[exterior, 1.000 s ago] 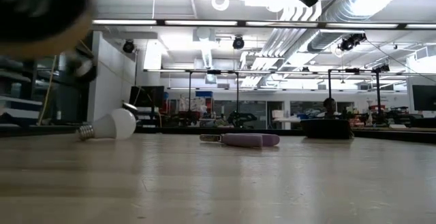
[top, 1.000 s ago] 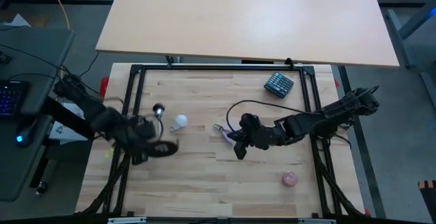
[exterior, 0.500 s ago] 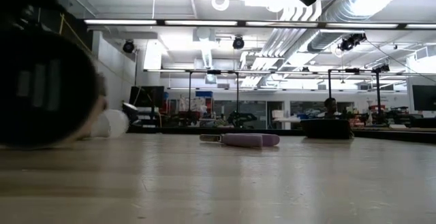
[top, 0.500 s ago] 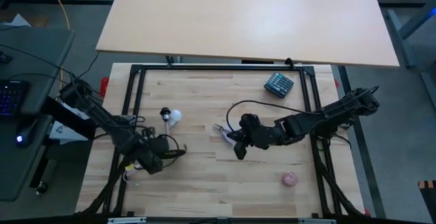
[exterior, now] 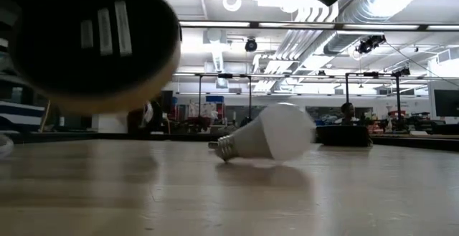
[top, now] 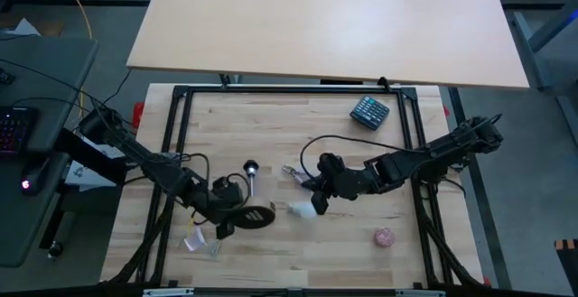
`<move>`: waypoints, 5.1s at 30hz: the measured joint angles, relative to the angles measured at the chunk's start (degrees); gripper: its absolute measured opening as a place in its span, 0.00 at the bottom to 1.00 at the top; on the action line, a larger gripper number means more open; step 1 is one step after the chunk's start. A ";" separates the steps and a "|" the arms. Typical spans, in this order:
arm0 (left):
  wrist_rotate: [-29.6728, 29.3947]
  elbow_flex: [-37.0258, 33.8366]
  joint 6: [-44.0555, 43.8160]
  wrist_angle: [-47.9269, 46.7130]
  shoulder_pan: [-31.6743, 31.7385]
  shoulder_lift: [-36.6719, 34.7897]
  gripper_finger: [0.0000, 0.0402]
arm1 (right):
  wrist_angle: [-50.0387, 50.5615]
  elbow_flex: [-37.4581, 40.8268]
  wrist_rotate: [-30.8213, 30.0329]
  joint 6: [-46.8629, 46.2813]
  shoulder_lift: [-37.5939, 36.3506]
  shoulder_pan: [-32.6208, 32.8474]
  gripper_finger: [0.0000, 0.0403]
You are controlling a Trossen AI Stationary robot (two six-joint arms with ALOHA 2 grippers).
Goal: Screw lightbulb
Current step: Insert the light bulb into the lamp socket
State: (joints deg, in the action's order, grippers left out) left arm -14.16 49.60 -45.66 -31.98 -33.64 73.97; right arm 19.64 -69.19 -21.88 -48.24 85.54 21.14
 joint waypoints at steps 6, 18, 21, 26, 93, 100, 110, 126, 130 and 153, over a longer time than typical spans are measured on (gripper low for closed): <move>-5.50 0.42 0.72 -11.18 -2.01 -8.18 0.28 | 3.38 0.00 15.62 -6.77 3.59 1.66 0.09; -10.00 -4.88 -19.35 -20.33 -16.61 -19.89 0.28 | -21.84 -5.50 22.34 -14.93 27.27 10.70 0.62; -6.69 -5.98 -23.63 -19.40 -22.53 -19.16 0.28 | -22.04 -8.95 23.55 -14.17 30.53 10.78 0.63; -6.07 -6.03 -27.11 -16.73 -31.01 -15.87 0.28 | -21.45 -13.09 23.66 -7.80 32.64 9.86 0.63; -8.06 -3.87 -21.26 -6.02 -33.00 3.62 0.28 | 13.96 -47.95 12.47 30.54 55.39 5.86 0.33; -10.84 -0.17 -14.78 -16.41 -30.43 0.65 0.28 | 17.92 -53.94 12.03 25.58 55.34 5.47 0.33; -18.02 0.75 8.66 -20.84 -21.15 -4.35 0.28 | 45.26 -59.40 2.85 19.33 48.77 6.50 0.33; -7.99 -4.71 33.62 -13.16 9.88 0.00 0.28 | 58.52 -59.32 -2.30 -17.11 44.30 19.78 0.33; -1.75 -3.83 35.69 -13.18 14.89 0.01 0.28 | 56.81 -59.32 -5.28 -22.79 44.30 21.81 0.33; 11.34 13.03 37.25 -32.11 18.80 -2.19 0.69 | 52.83 -59.32 -12.20 -17.96 44.30 20.24 0.33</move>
State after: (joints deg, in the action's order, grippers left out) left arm -2.82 62.63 -8.41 -64.08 -14.84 71.79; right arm 72.47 -128.51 -34.08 -66.19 129.84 41.39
